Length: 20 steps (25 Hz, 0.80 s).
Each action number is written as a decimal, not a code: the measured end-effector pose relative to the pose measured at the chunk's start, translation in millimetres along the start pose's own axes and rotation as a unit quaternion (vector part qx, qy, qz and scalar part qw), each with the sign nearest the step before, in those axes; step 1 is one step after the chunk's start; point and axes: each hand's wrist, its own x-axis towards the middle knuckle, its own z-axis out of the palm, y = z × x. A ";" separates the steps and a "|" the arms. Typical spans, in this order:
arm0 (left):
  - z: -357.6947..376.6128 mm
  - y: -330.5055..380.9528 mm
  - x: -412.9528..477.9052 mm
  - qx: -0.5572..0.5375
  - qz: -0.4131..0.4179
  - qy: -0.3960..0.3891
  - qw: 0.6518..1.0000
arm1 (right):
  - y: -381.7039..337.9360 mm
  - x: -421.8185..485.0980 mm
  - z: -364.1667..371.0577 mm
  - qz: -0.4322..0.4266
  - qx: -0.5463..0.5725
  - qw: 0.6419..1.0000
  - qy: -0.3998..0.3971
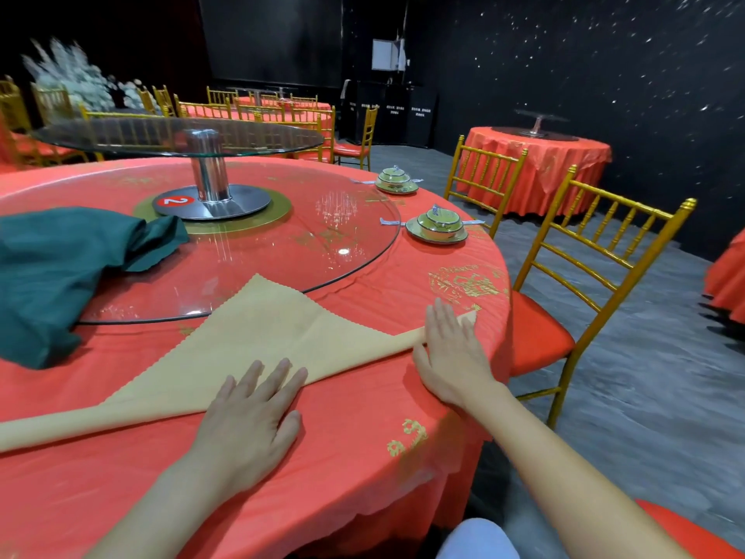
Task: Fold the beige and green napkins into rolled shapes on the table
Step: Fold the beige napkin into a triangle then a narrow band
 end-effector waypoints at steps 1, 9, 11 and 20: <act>-0.3 0.2 0.3 0.002 0.000 0.001 1.000 | -23.1 -6.0 -0.3 -0.056 0.019 0.998 -0.004; 3.8 -4.0 -1.7 -0.026 -0.015 0.001 1.000 | -145.2 -22.2 12.9 -0.249 0.091 0.958 -0.111; 3.0 -5.3 -2.0 -0.021 -0.033 -0.013 0.999 | -144.8 -21.5 17.5 -0.253 0.077 0.959 -0.103; -9.8 -61.4 -48.3 -0.018 -0.110 -0.025 0.993 | -138.3 -17.7 26.7 -0.283 -0.002 0.957 -0.070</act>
